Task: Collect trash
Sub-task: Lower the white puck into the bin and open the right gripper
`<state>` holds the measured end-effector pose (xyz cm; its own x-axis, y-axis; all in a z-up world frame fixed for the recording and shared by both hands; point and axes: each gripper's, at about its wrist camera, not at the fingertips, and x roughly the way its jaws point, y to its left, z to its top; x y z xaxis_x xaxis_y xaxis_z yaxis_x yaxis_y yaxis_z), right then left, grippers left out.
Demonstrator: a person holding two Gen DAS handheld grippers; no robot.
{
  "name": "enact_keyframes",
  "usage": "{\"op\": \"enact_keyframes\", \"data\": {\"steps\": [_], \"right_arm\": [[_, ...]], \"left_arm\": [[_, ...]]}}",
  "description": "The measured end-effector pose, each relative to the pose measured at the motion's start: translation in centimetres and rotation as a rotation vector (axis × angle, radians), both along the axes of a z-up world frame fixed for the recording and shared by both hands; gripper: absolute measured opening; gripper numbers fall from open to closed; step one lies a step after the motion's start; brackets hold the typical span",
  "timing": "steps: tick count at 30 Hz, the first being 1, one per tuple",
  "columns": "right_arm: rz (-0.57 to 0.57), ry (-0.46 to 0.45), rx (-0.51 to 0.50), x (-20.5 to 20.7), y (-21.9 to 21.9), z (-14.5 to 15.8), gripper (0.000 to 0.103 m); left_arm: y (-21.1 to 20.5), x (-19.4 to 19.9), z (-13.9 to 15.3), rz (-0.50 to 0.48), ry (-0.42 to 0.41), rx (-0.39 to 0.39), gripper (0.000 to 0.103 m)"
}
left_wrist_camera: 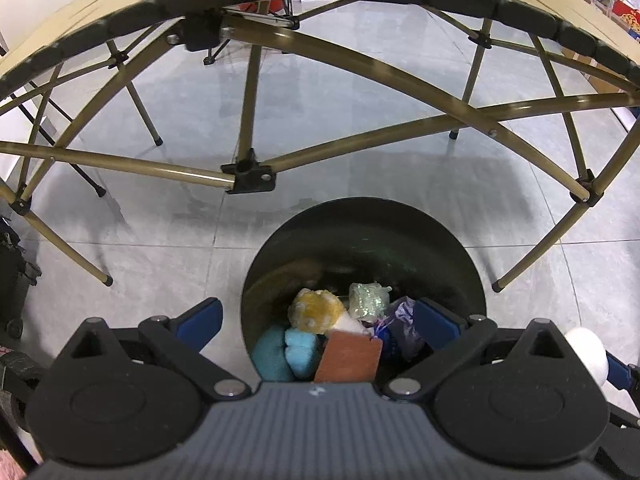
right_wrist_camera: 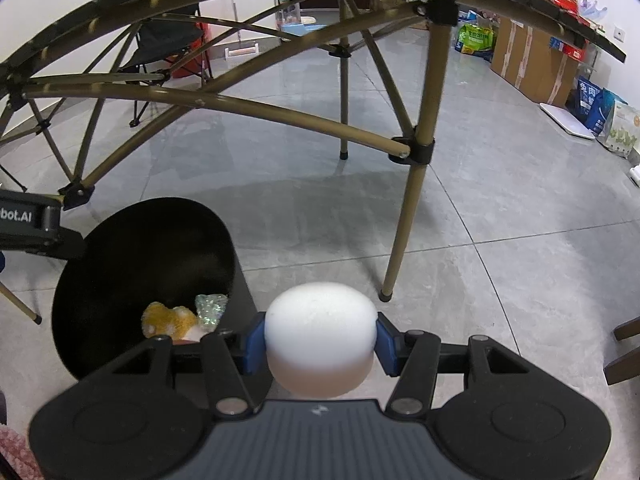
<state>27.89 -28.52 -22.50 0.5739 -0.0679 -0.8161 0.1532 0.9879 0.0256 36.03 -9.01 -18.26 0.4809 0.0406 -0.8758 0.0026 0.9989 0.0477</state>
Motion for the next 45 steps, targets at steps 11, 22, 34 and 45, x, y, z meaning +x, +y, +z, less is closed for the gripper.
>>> {"op": "enact_keyframes", "data": {"steps": [11, 22, 34, 45], "right_arm": [[0.046, -0.011, 0.001, 0.3, 2.9, 1.6, 0.054], [0.086, -0.011, 0.022, 1.4, 6.4, 3.1, 0.054], [0.132, 0.028, 0.048, 3.7, 10.4, 3.1, 0.054], [0.169, 0.072, 0.053, 6.0, 13.9, 1.8, 0.054]], "left_arm": [[3.2, -1.2, 1.1, 0.024, -0.035, 0.004, 0.103], [6.6, -2.3, 2.1, 0.055, -0.063, 0.008, 0.103], [10.5, -3.2, 2.3, 0.110, -0.075, 0.018, 0.103], [14.6, -3.5, 1.7, 0.168, -0.061, 0.023, 0.103]]}}
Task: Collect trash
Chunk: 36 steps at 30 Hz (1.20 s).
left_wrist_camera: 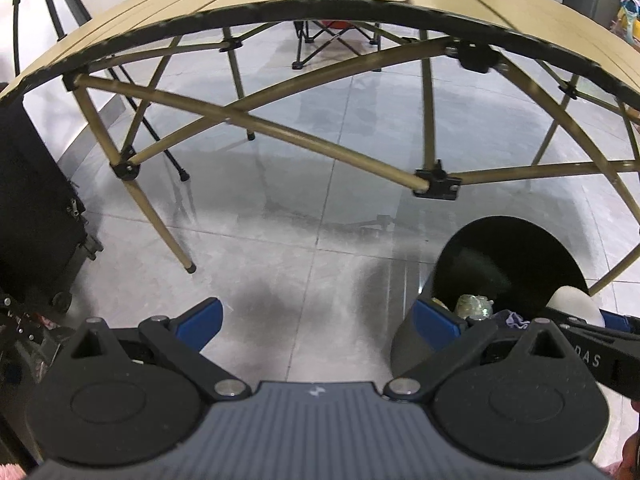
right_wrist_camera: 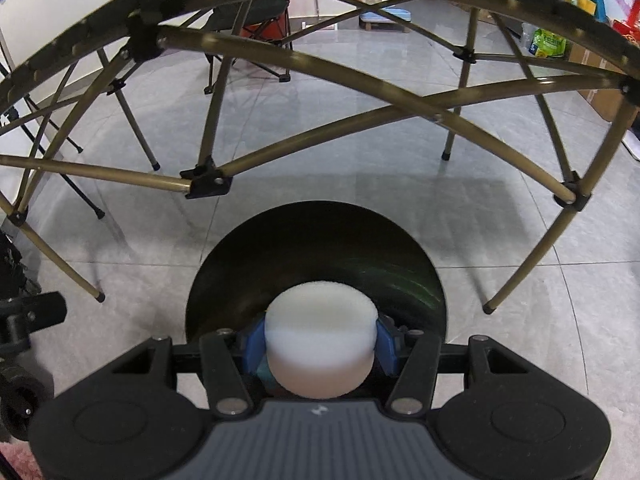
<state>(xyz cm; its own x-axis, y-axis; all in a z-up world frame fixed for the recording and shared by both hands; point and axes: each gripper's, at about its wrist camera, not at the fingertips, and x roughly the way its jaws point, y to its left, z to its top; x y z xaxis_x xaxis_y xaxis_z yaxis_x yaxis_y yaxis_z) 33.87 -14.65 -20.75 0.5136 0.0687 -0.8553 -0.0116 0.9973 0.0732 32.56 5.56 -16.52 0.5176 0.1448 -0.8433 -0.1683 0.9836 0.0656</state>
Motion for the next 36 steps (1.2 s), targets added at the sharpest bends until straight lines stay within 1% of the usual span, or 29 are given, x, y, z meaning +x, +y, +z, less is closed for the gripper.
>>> {"op": "enact_keyframes", "data": {"steps": [9, 13, 15, 16, 17, 29, 36], "right_arm": [[0.001, 0.013, 0.008, 1.3, 1.0, -0.6, 0.054], [0.002, 0.013, 0.012, 1.4, 1.1, -0.6, 0.057], [-0.005, 0.016, 0.013, 1.5, 1.0, -0.7, 0.074], [-0.009, 0.019, 0.018, 1.5, 0.9, -0.7, 0.094], [-0.013, 0.024, 0.020, 1.6, 0.9, -0.8, 0.103], [-0.019, 0.026, 0.008, 1.4, 0.6, -0.8, 0.103], [-0.010, 0.004, 0.002, -0.2, 0.0, 0.7, 0.103]], "left_arm": [[1.5, -0.2, -0.3, 0.021, 0.010, 0.002, 0.103], [1.6, -0.2, -0.4, 0.022, 0.011, 0.002, 0.103], [1.5, -0.2, -0.4, 0.019, 0.009, 0.002, 0.103], [1.5, -0.3, -0.4, 0.018, 0.009, 0.002, 0.103], [1.4, -0.3, -0.4, 0.018, 0.009, 0.002, 0.103], [1.3, -0.5, -0.1, 0.013, -0.001, 0.003, 0.103], [0.4, -1.8, 1.0, -0.022, -0.040, 0.017, 0.103]]}}
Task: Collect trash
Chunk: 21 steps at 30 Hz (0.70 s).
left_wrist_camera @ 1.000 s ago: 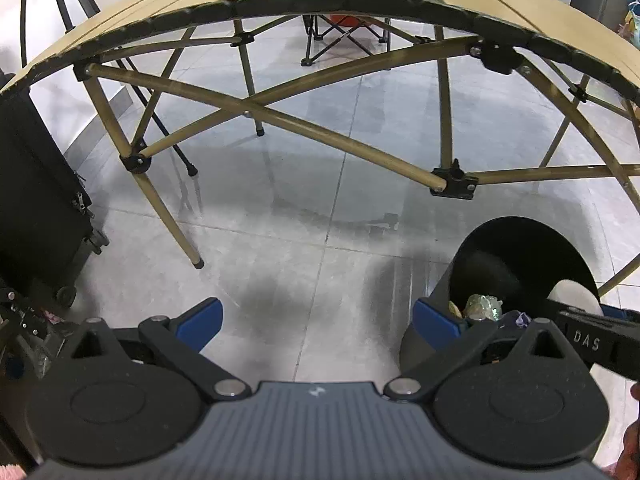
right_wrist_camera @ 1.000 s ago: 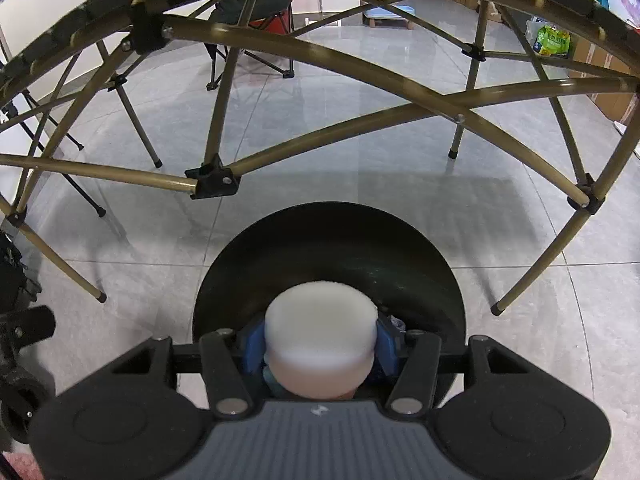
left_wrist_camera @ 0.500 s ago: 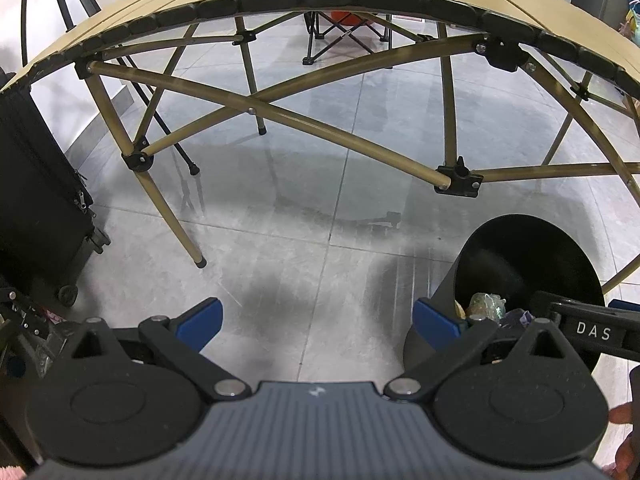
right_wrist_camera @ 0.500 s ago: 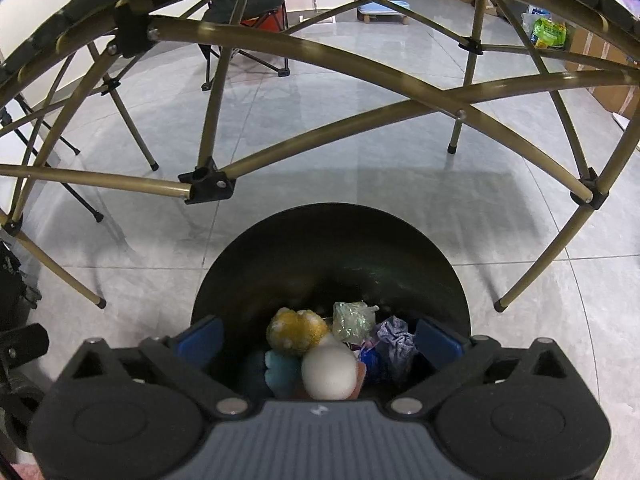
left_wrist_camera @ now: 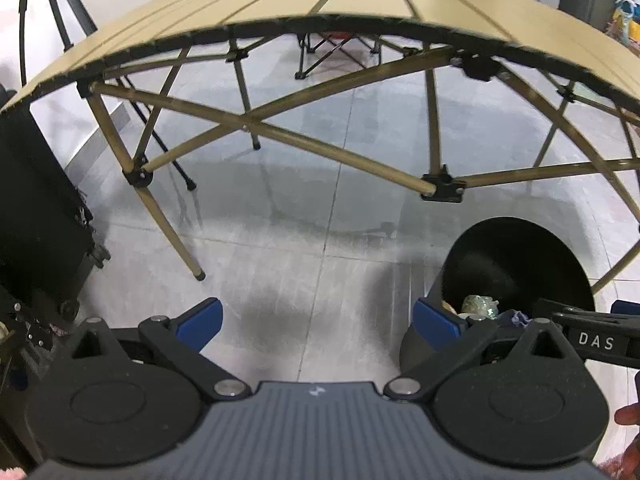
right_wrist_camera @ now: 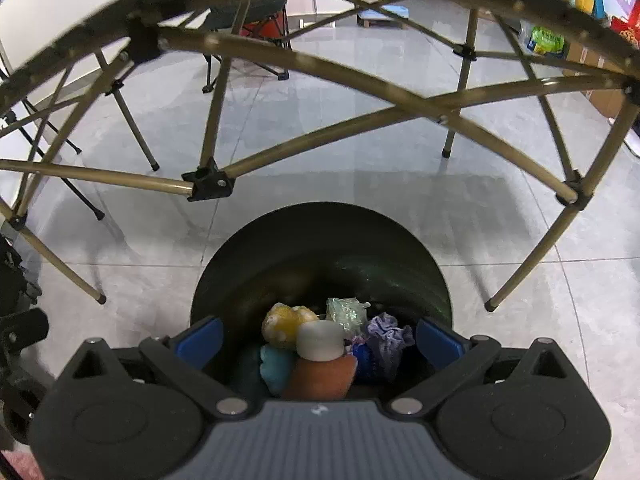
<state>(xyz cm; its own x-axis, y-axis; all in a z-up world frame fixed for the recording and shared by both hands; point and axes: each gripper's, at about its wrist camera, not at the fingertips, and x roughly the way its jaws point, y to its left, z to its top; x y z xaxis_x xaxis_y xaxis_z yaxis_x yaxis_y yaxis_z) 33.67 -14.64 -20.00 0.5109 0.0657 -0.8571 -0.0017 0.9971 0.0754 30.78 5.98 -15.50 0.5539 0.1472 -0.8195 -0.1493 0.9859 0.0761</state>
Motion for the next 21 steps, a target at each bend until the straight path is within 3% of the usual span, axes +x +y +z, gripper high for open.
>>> {"op": "enact_keyframes", "data": {"steps": [21], "right_arm": [[0.047, -0.218, -0.006, -14.8, -3.4, 12.6, 0.103]], "left_arm": [[-3.4, -12.6, 9.8, -0.149, -0.194, -0.040, 0.103]]}}
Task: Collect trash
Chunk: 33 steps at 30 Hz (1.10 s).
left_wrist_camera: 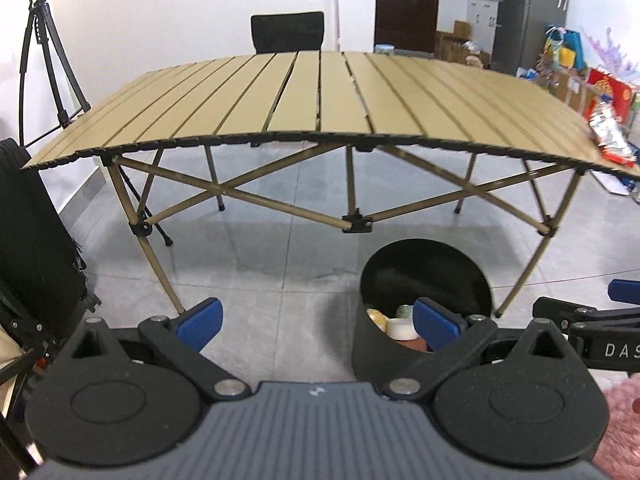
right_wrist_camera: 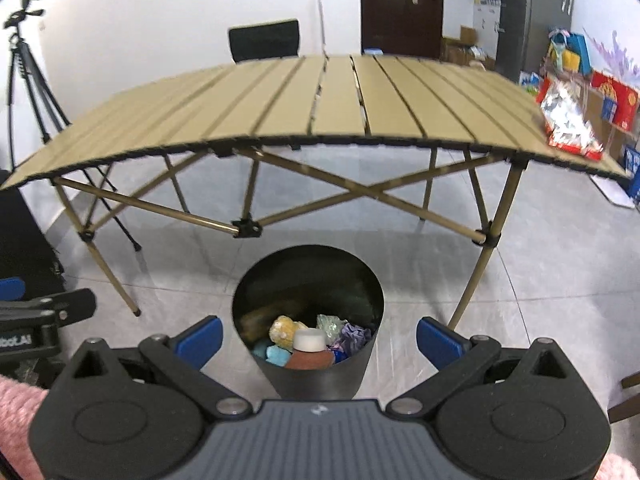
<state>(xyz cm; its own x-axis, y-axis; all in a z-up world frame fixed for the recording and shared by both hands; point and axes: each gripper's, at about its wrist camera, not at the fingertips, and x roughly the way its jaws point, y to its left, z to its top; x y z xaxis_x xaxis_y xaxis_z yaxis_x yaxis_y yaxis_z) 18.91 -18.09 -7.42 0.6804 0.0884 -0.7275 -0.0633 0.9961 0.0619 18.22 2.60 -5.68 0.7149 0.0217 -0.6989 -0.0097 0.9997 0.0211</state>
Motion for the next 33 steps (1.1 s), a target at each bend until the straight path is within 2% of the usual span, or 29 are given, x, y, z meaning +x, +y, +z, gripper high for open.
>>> {"op": "enact_keyframes", "data": {"steps": [9, 16, 33], "right_arm": [[0.045, -0.062, -0.007, -5.8, 0.2, 3.6, 0.103], [0.052, -0.086, -0.006, -8.6, 0.1, 4.8, 0.103], [0.050, -0.112, -0.003, -10.2, 0.0, 5.8, 0.103]], "left_arm": [[0.1, -4.8, 2.7, -0.024, -0.040, -0.020, 0.103], [0.9, -7.2, 3.6, -0.019, -0.062, -0.046, 0.103], [0.8, -8.9, 4.3, -0.025, -0.091, -0.042, 0.103]]}}
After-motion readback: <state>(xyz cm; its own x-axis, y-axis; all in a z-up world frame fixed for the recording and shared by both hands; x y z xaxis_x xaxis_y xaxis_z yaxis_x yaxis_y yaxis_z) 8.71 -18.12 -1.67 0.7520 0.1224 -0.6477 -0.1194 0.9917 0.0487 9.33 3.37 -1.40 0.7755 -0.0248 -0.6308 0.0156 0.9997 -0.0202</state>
